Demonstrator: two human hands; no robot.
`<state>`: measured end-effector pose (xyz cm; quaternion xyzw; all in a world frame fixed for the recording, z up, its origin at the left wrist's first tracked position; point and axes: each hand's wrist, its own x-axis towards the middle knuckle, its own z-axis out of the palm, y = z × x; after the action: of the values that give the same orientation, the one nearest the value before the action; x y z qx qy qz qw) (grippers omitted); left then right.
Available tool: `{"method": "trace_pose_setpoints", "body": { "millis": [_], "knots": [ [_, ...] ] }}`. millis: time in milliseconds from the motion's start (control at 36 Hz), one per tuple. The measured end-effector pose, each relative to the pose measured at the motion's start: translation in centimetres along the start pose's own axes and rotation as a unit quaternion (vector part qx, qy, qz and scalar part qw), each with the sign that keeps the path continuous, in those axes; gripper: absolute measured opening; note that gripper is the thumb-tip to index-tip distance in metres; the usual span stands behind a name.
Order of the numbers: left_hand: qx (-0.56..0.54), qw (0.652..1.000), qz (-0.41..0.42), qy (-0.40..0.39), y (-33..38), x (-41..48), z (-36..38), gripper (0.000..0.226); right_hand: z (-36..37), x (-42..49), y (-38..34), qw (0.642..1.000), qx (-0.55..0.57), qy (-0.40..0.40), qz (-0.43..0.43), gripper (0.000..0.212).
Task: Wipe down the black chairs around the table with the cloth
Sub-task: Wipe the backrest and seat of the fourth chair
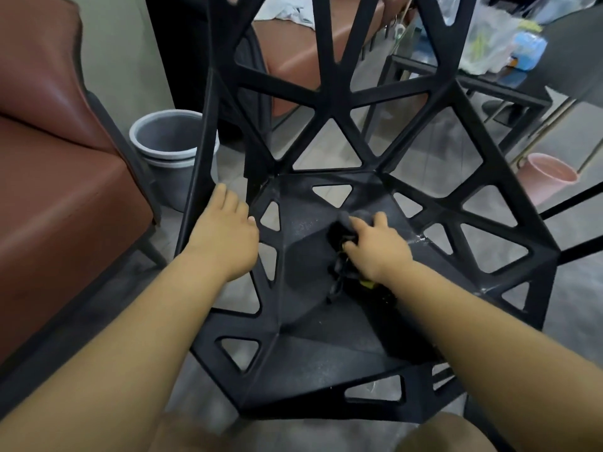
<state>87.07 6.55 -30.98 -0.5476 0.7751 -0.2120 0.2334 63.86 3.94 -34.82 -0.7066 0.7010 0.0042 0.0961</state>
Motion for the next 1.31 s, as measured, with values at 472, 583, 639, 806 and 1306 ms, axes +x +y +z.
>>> {"method": "trace_pose_setpoints", "body": {
  "millis": [472,583,639,806,1306],
  "knots": [
    [-0.067,0.997,-0.024,0.006,0.3,0.4,0.3,0.040,0.0,-1.9,0.8,0.999,-0.014,0.004,-0.052,0.059],
    [-0.163,0.985,-0.045,-0.024,1.3,0.7,0.2,0.038,-1.2,0.4,6.4,0.987,0.000,0.051,0.154,0.052],
    [-0.220,0.974,-0.044,-0.027,2.4,0.8,0.1,0.042,-1.1,0.7,6.2,0.980,0.004,0.067,0.188,0.047],
    [-0.347,0.937,0.005,-0.046,6.7,1.3,-0.1,0.049,0.0,-2.1,0.7,0.999,0.018,0.021,-0.017,0.052],
    [-0.309,0.948,-0.069,0.000,8.7,1.2,-1.8,0.037,-0.7,-0.8,6.1,0.997,-0.029,0.063,0.040,0.051]
  ]
}}
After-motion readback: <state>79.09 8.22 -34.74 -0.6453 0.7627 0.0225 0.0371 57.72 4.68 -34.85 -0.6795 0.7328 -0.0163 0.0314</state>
